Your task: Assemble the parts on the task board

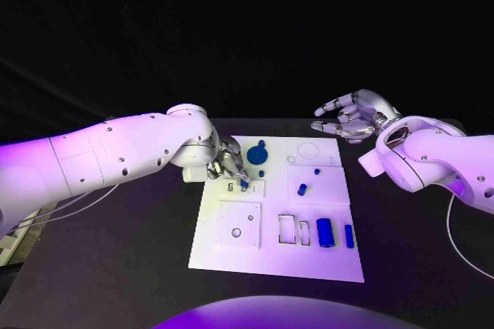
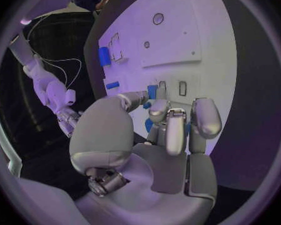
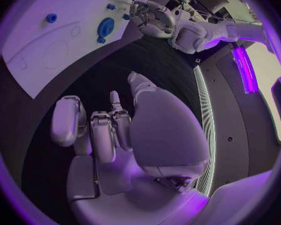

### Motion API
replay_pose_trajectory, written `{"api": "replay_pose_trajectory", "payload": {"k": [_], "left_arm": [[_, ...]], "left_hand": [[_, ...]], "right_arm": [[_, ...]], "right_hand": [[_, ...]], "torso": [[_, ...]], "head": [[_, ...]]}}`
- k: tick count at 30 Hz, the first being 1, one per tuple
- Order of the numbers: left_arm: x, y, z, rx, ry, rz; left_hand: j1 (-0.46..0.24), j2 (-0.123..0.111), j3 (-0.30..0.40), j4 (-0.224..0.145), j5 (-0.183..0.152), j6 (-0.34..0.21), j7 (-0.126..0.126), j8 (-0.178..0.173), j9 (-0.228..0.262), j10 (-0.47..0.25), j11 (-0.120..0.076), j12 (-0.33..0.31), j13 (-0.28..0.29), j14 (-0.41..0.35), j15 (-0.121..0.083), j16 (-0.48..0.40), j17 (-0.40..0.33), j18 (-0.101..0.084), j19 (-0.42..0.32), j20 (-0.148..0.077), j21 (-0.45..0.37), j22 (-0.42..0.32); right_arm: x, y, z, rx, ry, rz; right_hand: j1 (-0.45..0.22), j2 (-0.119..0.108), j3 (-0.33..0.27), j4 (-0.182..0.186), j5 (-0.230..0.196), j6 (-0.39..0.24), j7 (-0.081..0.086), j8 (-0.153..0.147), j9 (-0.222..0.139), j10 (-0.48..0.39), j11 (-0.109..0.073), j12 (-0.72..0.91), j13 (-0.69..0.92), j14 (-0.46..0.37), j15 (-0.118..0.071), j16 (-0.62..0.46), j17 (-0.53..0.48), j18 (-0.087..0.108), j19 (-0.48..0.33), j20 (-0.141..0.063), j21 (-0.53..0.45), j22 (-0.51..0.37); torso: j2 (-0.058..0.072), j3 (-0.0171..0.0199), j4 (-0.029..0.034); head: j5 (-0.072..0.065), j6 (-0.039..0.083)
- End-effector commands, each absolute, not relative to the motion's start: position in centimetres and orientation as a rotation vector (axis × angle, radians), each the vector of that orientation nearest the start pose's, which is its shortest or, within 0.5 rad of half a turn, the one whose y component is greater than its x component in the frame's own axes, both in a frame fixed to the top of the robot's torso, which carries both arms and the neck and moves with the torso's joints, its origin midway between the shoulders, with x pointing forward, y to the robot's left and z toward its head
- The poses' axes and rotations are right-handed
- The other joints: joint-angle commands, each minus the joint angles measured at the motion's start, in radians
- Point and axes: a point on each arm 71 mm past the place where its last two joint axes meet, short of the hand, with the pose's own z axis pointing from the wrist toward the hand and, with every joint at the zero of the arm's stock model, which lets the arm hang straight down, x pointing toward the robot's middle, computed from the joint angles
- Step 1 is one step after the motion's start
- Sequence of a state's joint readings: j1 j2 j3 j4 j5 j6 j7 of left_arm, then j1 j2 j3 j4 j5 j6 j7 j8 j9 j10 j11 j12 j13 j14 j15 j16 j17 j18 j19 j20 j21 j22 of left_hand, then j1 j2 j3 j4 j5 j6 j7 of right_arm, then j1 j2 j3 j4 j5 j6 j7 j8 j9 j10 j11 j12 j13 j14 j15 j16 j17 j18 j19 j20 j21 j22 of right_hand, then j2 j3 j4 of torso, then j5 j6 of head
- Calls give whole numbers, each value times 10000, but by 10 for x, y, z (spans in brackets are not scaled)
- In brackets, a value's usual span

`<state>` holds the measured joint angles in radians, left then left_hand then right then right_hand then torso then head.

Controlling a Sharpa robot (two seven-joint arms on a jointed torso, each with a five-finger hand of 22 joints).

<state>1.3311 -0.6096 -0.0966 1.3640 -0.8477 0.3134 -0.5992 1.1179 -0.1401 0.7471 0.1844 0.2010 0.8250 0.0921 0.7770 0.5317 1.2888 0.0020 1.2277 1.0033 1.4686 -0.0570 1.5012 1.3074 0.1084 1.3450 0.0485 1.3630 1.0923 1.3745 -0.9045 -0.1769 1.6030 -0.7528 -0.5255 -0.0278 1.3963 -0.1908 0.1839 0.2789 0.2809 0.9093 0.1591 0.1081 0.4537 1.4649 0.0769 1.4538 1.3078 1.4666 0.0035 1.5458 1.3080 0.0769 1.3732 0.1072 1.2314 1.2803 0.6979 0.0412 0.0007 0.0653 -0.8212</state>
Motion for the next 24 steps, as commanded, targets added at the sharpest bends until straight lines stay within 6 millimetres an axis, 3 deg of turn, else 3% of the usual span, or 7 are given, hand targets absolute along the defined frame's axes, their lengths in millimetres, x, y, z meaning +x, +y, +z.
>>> {"api": "replay_pose_trajectory", "payload": {"k": [1, 4, 15, 18, 21, 23, 24], "left_arm": [[502, 141, -202, -1054, 25506, -4513], [503, 140, -202, -1054, 25511, -4477], [504, 138, -203, -919, 25537, -4356], [505, 137, -203, -832, 25449, -4284], [505, 137, -203, -771, 25401, -4240], [505, 137, -203, -746, 25390, -4227], [505, 137, -203, -729, 25389, -4220]], "left_hand": [[-92, 36, 2209, -2222, 205, 51, -116, 40, 14, 40, -22, -17, -21, 629, -64, -3, 1136, -135, 16, -72, 50, 7], [-133, 15, 2192, -2237, 392, 67, -125, 66, 44, 47, -29, -15, -19, 631, -71, -1, 1142, -136, 21, -77, 58, 20], [-174, -1, 2162, -2255, 585, 82, -141, 99, 87, 70, -42, -6, -14, 630, -84, -5, 1137, -138, 24, -82, 64, 30], [-180, -6, 2156, -2260, 614, 81, -143, 102, 93, 71, -44, -8, -18, 629, -85, -6, 1136, -138, 24, -82, 65, 32], [-184, -10, 2151, -2262, 641, 82, -144, 105, 98, 70, -46, -11, -24, 630, -87, -5, 1138, -140, 28, -83, 69, 41], [-189, -11, 2146, -2265, 672, 84, -146, 110, 104, 78, -49, -4, -13, 630, -88, -5, 1139, -138, 23, -83, 65, 30], [-189, -11, 2146, -2265, 672, 84, -146, 110, 104, 78, -49, -4, -13, 630, -88, -5, 1139, -138, 23, -83, 65, 30]], "right_arm": [[487, -223, -145, 4764, 16087, 9136], [487, -222, -146, 4769, 16089, 9146], [487, -223, -145, 4816, 15931, 9229], [488, -223, -144, 5007, 15793, 9377], [489, -224, -143, 5338, 15556, 9613], [489, -224, -142, 5495, 15397, 9743], [489, -225, -142, 5564, 15302, 9818]], "right_hand": [[-98, -35, 3, 45, 5, 53, -3, 67, 12, 101, -25, -43, 1370, 817, -12, -44, 1645, 142, -74, 7, -66, -11], [-134, -29, -15, 72, 5, 57, -9, 74, 17, 95, -31, -53, 1359, 818, -18, -45, 1647, 145, -82, 0, -88, -24], [-139, -29, -19, 74, 5, 58, -12, 77, 19, 37, -34, -127, 1282, 795, -20, -76, 1546, 170, -137, -2, -184, -103], [-117, -37, -32, 73, 11, 118, -67, 207, 86, -557, -86, -911, 507, 597, -69, -366, 812, 342, -571, -50, -960, -695], [18, -71, 80, 85, 12, -126, -85, 357, 198, -2580, -135, -3990, -2412, -437, -141, -2312, -2465, 1014, -2477, -103, -4787, -3596], [68, -71, 195, 91, 12, -185, -70, 407, 234, -3632, -118, -5758, -4042, -1107, -136, -3726, -4302, 1065, -2811, -83, -5620, -4185], [131, -134, 448, 126, -27, -289, 27, 434, 270, -4000, -46, -7113, -5258, -2134, -95, -6194, -6897, 1051, -3099, 3, -6476, -4799]], "torso": [[7, 0, 3], [10, -6, 3], [4, -11, 4], [7, -10, 1], [8, -12, 0], [1, -11, -2], [0, -11, -1]], "head": [[9, -15], [10, -32], [24, -63], [19, -52], [15, -52], [20, -63], [19, -66]]}}
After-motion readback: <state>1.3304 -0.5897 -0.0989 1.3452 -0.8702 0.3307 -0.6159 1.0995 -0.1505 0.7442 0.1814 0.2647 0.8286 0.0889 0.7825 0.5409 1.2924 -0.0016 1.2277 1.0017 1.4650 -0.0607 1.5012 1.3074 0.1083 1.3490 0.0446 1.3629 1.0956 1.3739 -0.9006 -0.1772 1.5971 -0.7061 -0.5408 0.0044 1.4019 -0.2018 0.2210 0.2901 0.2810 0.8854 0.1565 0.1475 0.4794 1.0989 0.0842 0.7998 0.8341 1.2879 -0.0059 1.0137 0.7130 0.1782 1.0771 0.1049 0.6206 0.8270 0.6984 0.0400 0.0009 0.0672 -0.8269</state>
